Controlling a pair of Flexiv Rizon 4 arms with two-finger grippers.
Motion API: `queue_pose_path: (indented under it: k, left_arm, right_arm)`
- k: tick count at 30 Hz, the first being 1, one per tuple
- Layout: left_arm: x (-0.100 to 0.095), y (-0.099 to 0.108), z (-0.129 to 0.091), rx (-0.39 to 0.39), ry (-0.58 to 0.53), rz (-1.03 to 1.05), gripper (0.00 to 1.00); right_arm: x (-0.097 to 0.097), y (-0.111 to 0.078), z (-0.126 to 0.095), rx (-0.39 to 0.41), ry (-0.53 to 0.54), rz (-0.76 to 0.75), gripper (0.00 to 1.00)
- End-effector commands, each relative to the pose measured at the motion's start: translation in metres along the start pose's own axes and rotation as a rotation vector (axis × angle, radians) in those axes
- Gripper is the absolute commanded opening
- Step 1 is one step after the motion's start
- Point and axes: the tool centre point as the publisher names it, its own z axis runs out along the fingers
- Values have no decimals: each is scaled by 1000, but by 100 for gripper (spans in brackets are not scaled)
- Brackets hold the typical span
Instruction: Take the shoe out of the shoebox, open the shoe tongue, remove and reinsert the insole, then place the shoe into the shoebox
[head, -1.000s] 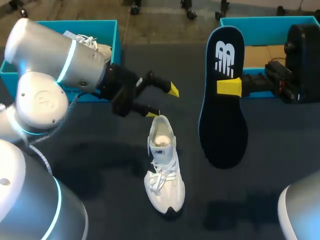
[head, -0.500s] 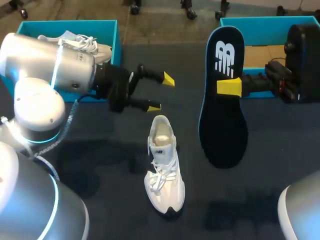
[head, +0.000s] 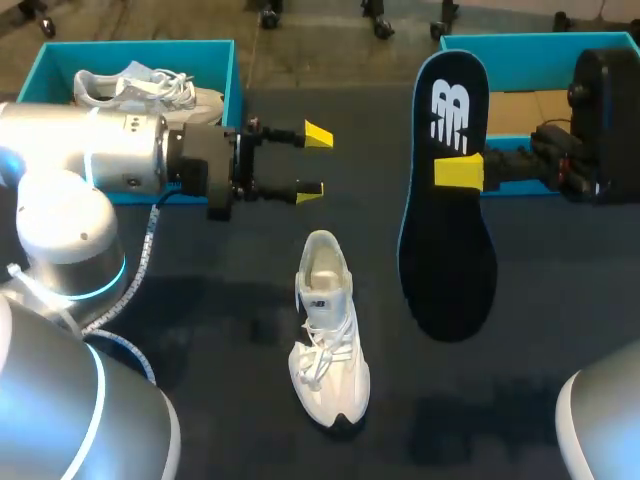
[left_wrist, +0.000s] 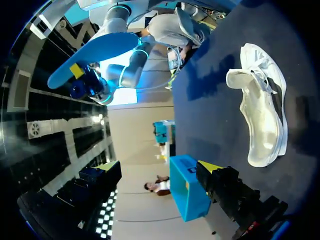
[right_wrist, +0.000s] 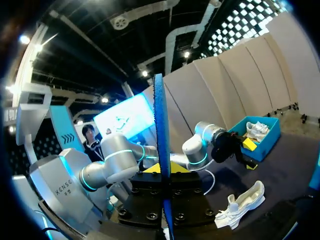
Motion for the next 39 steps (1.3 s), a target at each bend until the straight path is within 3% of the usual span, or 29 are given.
queue_pose_path:
  k: [1,9,27,29,30,32,33,35,37,39]
  left_arm:
    - [-1,-8,-6,-28,-49,12,100]
    - [-11,-3,-15,-34,-114,24,100]
    - [-11,-3,-15,-34,-114,24,100]
    - [-11,-3,-15,-34,-114,24,100]
    - [-11,-3,-15,-34,-114,24,100]
    - [-11,-3,-15,-34,-114,24,100]
    - [-11,-3,-15,-34,-114,24,100]
    - [-11,-3,-15,-34,-114,24,100]
    - [-11,-3,-15,-34,-114,24,100]
    - [-11,-3,-15,-34,-114,24,100]
  right_arm:
    - [-33,8,-1,13,20,47,0]
    - [-94,28,-9,0,54,138,0]
    - [-94,28,-9,0,54,138,0]
    - [-117,25,-16,37,28,179,0]
    - [-128,24,-18,7,60,189,0]
    - [-146,21,-23,33,38,224,0]
    - [-155,21,-24,-2,61,230,0]
    - [-171,18,-26,10,42,275,0]
    - [-185,14,-26,-31,53,309,0]
    - [-185,14,-26,-31,53,309,0]
